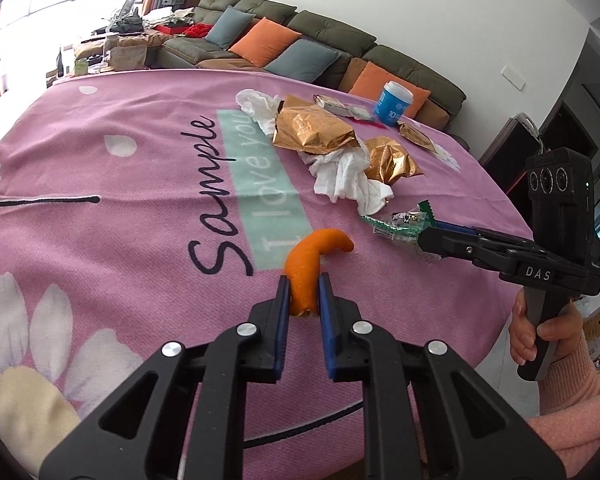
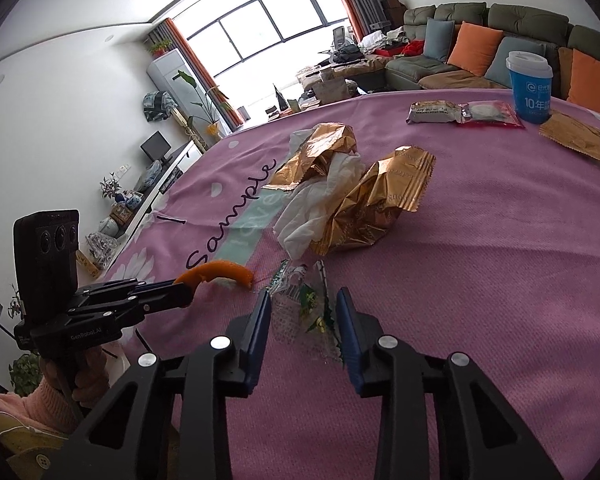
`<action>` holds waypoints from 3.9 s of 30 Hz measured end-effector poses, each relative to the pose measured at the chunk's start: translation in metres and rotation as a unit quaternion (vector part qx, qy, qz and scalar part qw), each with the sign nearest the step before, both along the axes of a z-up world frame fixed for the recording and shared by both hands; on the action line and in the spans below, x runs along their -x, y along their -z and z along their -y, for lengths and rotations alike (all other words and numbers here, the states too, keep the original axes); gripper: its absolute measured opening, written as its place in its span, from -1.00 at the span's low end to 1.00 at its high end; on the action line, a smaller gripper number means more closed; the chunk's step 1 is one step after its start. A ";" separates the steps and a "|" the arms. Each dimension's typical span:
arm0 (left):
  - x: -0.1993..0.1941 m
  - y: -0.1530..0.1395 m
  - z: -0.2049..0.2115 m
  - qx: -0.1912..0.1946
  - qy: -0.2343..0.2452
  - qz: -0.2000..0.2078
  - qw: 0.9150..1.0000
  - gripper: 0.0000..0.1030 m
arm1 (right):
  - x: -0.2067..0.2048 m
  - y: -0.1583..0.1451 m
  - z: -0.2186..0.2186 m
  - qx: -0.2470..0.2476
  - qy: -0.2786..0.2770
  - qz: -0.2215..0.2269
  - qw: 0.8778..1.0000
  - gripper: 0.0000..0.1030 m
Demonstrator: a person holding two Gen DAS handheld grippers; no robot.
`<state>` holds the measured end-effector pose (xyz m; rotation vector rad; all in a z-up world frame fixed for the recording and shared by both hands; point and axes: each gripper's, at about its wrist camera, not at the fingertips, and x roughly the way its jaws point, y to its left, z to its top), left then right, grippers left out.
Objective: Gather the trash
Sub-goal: 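Grasp the clear plastic wrapper with the right gripper while the left gripper holds the peel, then carry the orange peel and plastic wrapper over the teal bin with both grippers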
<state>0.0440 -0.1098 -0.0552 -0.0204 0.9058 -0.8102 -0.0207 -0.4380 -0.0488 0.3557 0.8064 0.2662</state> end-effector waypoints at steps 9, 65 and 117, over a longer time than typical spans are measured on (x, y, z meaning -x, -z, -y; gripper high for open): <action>0.003 -0.008 -0.035 0.011 -0.034 0.007 0.999 -0.72 | 0.000 -0.004 -0.019 0.002 -0.031 0.003 1.000 -0.92; 0.018 -0.043 -0.209 0.014 -0.260 0.061 0.964 -0.72 | -0.087 -0.035 -0.195 -0.078 -0.225 0.038 0.971 -0.92; 0.016 -0.050 -0.286 0.005 -0.371 0.070 0.926 -0.72 | -0.140 -0.039 -0.300 -0.072 -0.317 0.012 0.946 -0.92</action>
